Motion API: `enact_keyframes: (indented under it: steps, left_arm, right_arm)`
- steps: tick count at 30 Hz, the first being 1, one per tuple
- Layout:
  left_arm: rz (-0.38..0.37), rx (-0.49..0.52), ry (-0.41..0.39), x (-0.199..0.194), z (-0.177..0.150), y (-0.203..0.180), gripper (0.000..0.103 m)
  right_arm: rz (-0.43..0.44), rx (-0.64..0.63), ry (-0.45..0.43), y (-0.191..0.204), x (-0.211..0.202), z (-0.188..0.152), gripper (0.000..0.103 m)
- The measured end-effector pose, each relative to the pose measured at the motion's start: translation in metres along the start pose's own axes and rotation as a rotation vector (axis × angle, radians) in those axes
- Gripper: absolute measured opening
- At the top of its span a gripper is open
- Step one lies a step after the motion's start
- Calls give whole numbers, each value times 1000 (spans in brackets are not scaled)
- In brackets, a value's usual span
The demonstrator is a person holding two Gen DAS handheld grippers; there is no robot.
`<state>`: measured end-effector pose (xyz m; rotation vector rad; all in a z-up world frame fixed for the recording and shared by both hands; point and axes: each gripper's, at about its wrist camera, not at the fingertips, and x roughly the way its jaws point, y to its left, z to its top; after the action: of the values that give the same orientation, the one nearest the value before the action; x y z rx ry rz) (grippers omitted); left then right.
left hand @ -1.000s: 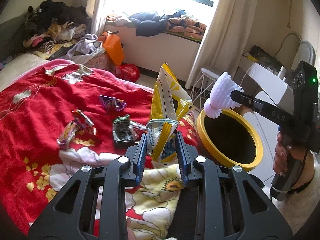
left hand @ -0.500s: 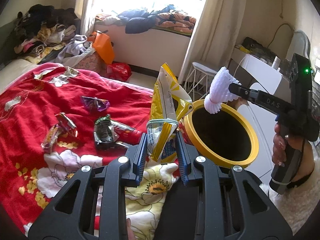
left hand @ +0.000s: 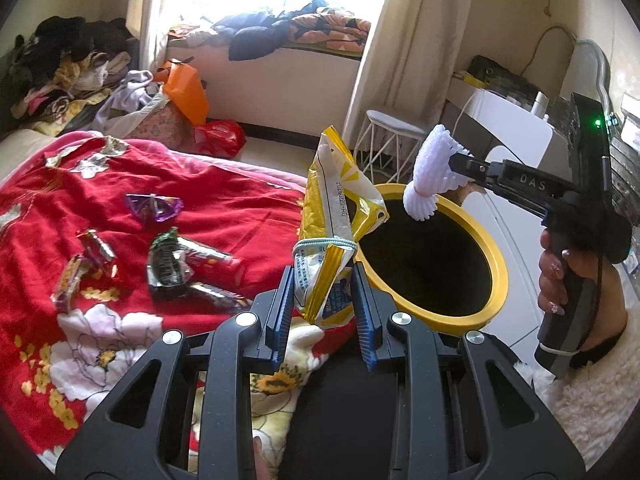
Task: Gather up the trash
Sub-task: 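Carry both items over the yellow bin and open both tools to drop them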
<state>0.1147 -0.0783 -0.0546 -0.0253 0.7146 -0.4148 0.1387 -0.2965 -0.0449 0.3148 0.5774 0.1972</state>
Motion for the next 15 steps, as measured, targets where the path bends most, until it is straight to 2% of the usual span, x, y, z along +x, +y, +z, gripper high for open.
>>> enact_keyframes:
  steps: [15]
  left_arm:
    - [-39,69,56,34,-2,-37,22]
  right_arm:
    - [-40,99,7,-36,4,-2,19]
